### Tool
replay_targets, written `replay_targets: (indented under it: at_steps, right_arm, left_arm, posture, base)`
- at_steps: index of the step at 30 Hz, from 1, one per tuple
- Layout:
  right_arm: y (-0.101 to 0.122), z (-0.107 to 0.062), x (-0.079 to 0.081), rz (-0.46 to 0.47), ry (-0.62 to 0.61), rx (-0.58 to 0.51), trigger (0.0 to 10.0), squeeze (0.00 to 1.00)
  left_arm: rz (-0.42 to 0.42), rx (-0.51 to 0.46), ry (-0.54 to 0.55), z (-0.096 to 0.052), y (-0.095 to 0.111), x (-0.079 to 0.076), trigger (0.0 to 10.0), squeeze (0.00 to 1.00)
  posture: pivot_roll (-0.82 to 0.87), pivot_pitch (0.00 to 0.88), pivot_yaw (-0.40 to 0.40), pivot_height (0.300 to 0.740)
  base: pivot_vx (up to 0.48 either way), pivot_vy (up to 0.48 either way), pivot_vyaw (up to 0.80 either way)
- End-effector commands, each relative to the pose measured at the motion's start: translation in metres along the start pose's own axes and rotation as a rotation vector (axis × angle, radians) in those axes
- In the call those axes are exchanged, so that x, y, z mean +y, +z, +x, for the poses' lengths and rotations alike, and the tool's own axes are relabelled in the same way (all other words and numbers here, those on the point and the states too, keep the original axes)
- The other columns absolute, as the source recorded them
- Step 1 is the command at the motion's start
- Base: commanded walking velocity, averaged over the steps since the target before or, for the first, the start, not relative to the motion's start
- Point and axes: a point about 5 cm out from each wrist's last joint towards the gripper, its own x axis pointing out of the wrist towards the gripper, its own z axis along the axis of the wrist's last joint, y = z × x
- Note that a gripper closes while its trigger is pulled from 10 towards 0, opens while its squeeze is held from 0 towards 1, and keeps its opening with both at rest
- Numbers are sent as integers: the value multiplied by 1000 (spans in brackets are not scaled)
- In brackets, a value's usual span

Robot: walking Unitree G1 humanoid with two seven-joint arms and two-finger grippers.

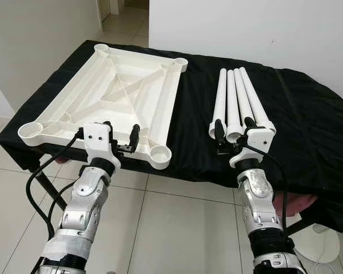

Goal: Building children table

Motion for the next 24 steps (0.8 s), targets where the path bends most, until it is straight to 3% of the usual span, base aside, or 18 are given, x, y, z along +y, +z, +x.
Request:
replay_targets:
  at_steps: [1,24]
  right_arm:
    - [0,3,-1,-9,12,2,10000,0]
    - [1,5,2,-48,33,-6,10000,0]
  left_arm:
    - [18,-15,38,-3,2,3,10000,0]
    - [32,-36,50,-3,5,5,10000,0]
  posture:
    - [8,0,-68,740]
    - [13,0,-76,740]
  base:
    - [0,0,0]
    - [254,0,0]
